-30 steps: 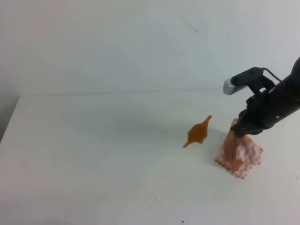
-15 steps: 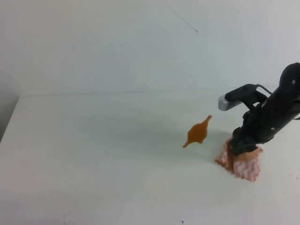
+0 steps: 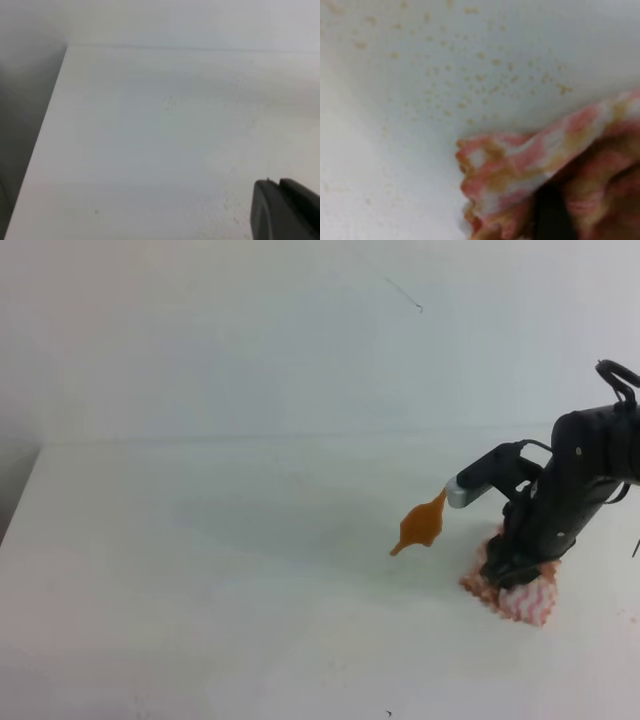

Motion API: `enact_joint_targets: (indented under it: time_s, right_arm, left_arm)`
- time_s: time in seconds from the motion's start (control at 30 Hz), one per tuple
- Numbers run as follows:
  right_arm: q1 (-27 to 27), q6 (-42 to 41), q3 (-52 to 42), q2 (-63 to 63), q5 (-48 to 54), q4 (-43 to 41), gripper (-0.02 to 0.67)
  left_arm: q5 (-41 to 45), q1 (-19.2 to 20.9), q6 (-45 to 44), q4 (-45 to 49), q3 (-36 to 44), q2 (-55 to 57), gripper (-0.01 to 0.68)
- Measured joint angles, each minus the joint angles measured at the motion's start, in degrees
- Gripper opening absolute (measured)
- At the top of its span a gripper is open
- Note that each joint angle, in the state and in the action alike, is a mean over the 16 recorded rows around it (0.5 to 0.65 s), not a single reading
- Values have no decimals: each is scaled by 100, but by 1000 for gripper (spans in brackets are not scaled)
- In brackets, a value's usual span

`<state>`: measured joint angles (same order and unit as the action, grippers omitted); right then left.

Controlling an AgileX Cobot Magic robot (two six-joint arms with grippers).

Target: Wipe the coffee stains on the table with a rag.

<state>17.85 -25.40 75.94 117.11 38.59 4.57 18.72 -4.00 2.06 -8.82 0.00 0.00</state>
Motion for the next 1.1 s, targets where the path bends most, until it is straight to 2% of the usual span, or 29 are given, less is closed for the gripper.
enact_joint_targets:
  time_s: [0.53,0.8,1.1]
  right_arm:
    - [13,64,487,361,-298,-37,46]
    - [-80,47,1726,808,-527,-439,32]
    - [-233,253,3476,1743,-46,-799,35]
  left_arm:
    - [0,0,13,0,0,0,0]
    - [0,0,13,0,0,0,0]
    - [0,0,6,0,0,0,0]
